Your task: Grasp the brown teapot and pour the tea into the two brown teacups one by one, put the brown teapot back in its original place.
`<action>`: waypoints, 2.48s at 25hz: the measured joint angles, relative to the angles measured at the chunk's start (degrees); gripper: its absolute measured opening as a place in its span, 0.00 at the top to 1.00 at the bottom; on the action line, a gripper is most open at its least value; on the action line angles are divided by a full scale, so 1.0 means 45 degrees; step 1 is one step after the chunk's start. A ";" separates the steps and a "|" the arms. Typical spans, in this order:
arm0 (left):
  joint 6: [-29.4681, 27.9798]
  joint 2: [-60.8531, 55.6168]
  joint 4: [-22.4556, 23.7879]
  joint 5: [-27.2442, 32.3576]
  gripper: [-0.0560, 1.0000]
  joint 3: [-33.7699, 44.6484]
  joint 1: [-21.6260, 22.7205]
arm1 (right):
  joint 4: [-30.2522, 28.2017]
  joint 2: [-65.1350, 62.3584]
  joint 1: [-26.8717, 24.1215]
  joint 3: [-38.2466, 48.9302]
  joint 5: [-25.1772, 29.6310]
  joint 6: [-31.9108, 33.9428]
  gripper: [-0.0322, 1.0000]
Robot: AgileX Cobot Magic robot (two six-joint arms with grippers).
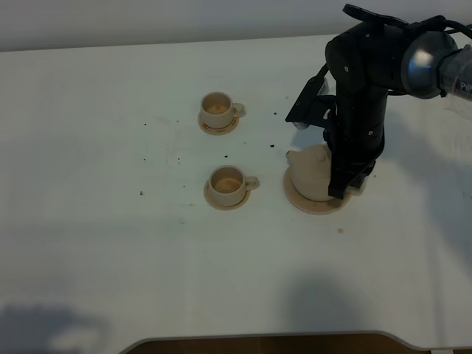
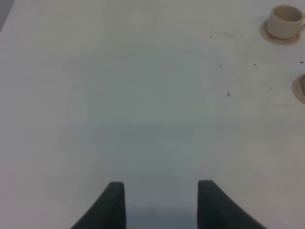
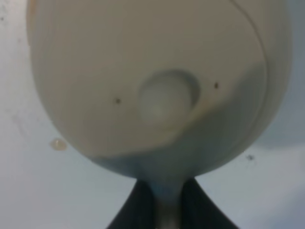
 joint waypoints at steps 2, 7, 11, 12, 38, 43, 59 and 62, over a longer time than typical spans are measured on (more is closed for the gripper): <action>0.0000 0.0000 0.0000 0.0000 0.60 0.0000 0.0000 | -0.0014 0.0000 0.0000 -0.0202 0.0175 -0.0001 0.85; 0.0000 0.0000 0.0000 0.0000 0.60 0.0000 0.0000 | -0.0014 -0.0108 0.0000 -0.0314 0.0383 0.0013 0.85; 0.0000 0.0000 0.0000 0.0000 0.60 0.0000 0.0000 | -0.0014 -0.0215 0.0000 -0.0314 0.0410 0.0039 0.85; 0.0000 0.0000 0.0000 0.0000 0.60 0.0000 0.0000 | -0.0014 -0.0273 0.0000 -0.0314 0.0378 0.0054 0.85; -0.0011 0.0000 0.0000 0.0000 0.60 0.0000 0.0000 | -0.1228 0.3864 0.1309 -0.8705 0.0231 -0.0364 0.85; -0.0011 0.0000 0.0000 0.0000 0.60 0.0000 0.0000 | -0.2241 0.4611 0.1442 -0.9603 0.0498 -0.0667 0.85; -0.0011 0.0000 0.0000 0.0000 0.60 0.0000 0.0000 | -0.3147 0.4834 0.1442 -1.0589 0.1227 -0.0982 0.85; -0.0011 0.0000 0.0000 0.0000 0.60 0.0000 0.0000 | -0.3450 0.5001 0.1442 -1.0589 0.1251 -0.1054 0.85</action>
